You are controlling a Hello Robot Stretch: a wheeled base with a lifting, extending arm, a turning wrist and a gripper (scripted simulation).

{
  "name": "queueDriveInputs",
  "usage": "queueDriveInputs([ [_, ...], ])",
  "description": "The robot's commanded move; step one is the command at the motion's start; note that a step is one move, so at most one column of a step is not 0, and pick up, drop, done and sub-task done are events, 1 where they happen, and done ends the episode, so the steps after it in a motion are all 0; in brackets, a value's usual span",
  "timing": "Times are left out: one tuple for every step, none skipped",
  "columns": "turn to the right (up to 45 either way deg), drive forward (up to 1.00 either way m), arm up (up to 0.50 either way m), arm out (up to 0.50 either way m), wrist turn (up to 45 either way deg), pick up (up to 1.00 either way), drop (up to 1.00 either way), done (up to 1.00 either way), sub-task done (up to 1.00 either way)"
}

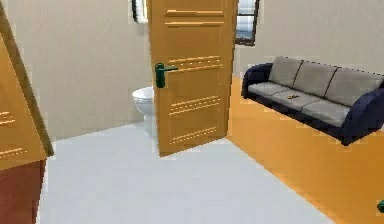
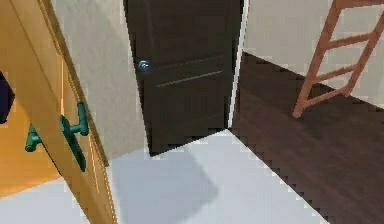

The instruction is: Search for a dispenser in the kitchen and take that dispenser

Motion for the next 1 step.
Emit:
queueDriveInputs([
  [0.0, 0.65, 0.00, 0.00, 0.0, 0.00, 0.00, 0.00, 0.00],
])
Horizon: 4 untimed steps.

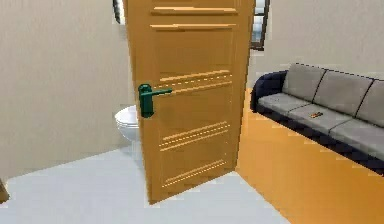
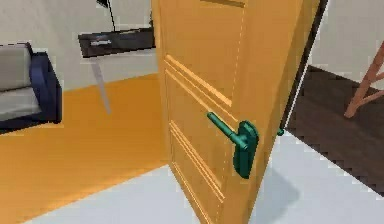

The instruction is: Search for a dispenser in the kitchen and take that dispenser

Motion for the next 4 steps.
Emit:
queueDriveInputs([
  [36.0, 0.00, 0.00, 0.00, 0.0, 0.00, 0.00, 0.00, 0.00],
  [0.0, 1.00, 0.00, 0.00, 0.0, 0.00, 0.00, 0.00, 0.00],
  [0.0, 0.80, 0.00, 0.00, 0.0, 0.00, 0.00, 0.00, 0.00],
  [-45.0, 0.00, 0.00, 0.00, 0.0, 0.00, 0.00, 0.00, 0.00],
])
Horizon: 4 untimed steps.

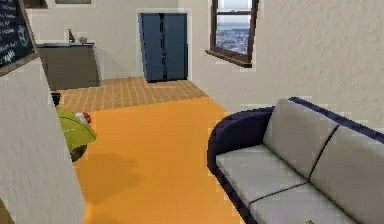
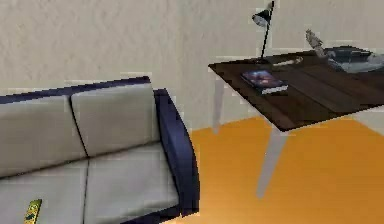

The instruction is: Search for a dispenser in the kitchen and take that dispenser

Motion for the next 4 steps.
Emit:
queueDriveInputs([
  [-18.0, 0.00, 0.00, 0.00, 0.0, 0.00, 0.00, 0.00, 0.00],
  [0.0, 0.30, 0.00, 0.00, 0.0, 0.00, 0.00, 0.00, 0.00],
  [6.0, 0.00, 0.00, 0.00, 0.0, 0.00, 0.00, 0.00, 0.00],
  [0.0, 1.00, 0.00, 0.00, 0.0, 0.00, 0.00, 0.00, 0.00],
])
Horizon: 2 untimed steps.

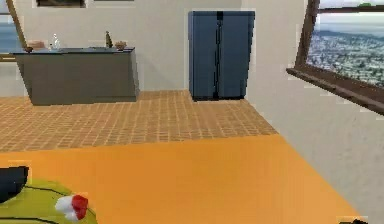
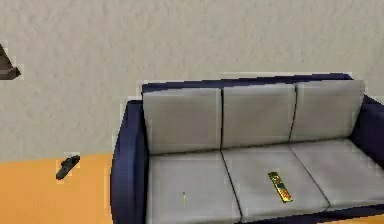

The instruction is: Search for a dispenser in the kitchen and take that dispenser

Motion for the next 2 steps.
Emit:
queueDriveInputs([
  [0.0, 1.00, 0.00, 0.00, 0.0, 0.00, 0.00, 0.00, 0.00],
  [3.0, 0.00, 0.00, 0.00, 0.0, 0.00, 0.00, 0.00, 0.00],
])
